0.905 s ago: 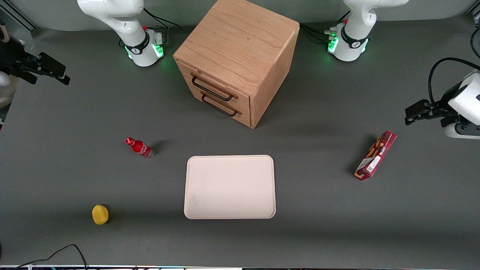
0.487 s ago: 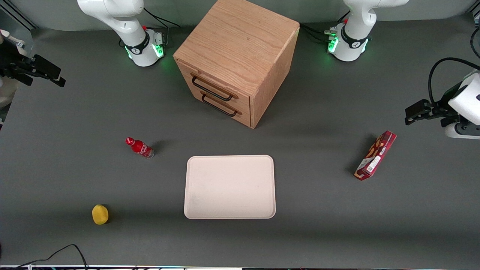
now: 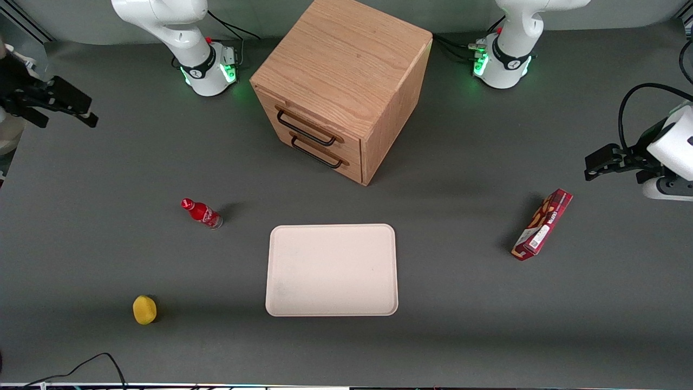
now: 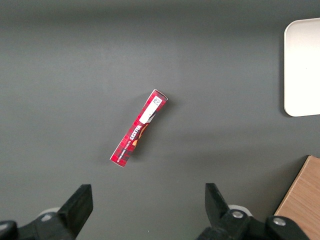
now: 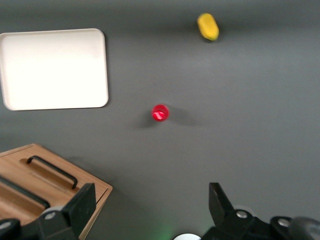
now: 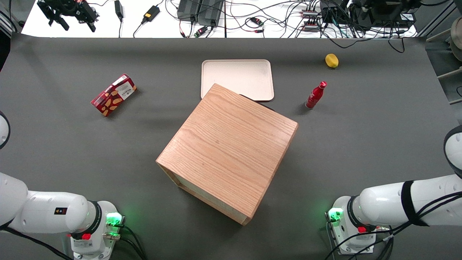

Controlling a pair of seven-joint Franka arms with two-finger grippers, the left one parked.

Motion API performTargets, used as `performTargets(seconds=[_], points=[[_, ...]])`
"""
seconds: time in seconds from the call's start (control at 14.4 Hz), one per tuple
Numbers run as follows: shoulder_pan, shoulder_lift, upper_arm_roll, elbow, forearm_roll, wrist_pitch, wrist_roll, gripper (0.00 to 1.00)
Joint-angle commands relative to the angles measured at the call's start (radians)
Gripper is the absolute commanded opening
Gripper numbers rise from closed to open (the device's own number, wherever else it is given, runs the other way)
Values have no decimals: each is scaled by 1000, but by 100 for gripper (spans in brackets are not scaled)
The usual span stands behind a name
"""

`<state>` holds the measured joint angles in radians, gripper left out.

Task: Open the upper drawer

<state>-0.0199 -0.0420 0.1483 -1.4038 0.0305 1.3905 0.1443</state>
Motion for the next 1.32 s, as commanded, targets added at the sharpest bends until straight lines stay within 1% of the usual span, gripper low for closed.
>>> performTargets(seconds=[0.0, 0.35, 0.63, 0.7, 0.77, 0.84, 0.91, 0.97, 1.04, 1.11, 1.25], points=[[6, 33, 121, 52, 9, -2, 4, 100], [6, 105, 376, 60, 9, 18, 4, 100], [8, 174, 528, 57, 6, 103, -61, 100], [6, 181, 539, 54, 9, 120, -102, 100], [6, 209, 543, 54, 17, 124, -194, 100], [0, 232, 543, 57, 55, 125, -338, 100], [-9, 247, 533, 54, 109, 122, -476, 100], [-14, 255, 511, 46, 141, 116, -585, 100], [-12, 264, 487, 40, 152, 111, -662, 100], [-14, 278, 481, 32, 173, 111, -727, 100], [-14, 322, 474, 17, 242, 113, -787, 100]])
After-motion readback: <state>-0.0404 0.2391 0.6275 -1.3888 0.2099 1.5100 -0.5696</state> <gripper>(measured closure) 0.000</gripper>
